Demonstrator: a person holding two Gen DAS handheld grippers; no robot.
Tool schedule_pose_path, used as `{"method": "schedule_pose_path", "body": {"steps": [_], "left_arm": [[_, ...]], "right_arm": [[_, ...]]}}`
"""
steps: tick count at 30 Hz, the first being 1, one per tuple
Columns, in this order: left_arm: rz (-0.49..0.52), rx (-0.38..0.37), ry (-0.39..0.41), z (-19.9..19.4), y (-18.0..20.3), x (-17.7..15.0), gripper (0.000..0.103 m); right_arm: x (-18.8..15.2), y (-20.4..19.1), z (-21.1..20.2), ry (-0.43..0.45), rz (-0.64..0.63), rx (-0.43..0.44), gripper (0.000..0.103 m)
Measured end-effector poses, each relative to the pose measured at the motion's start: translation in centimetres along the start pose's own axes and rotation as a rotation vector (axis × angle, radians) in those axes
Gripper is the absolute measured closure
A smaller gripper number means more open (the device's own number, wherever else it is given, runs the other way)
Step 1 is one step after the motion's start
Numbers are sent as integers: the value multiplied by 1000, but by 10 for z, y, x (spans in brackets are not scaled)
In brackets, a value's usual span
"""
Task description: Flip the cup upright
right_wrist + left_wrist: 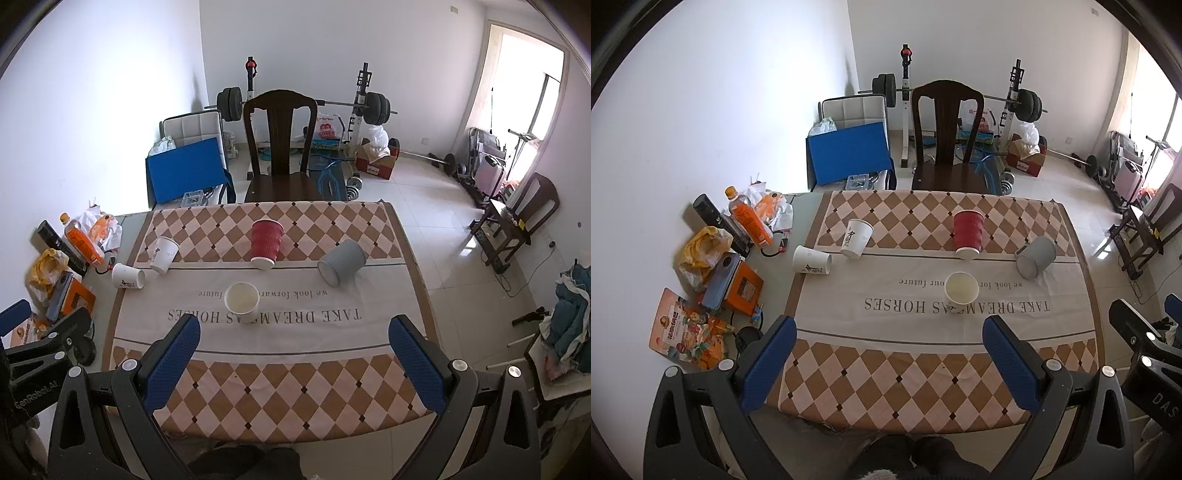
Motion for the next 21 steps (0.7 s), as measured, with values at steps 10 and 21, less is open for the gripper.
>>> {"method": "schedule_pose_path", "body": {"steps": [10,21], "left_arm": [[5,-2,7,-4,-2,0,0],[7,-6,19,-15,-2,0,0]], "right_arm": [[-2,0,-4,6,-3,-7,0],[-3,2,-7,10,-3,-5,0]]}}
Point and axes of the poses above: each gripper's, at about its wrist camera, not at the fingertips, and z roughly the way its jaws point, y to its right, x to its top, the point moved 1 cm from there along z, roughly the way its jaws point, and after that the axes turned 10 degrees about -y, right-handed, at the moved point
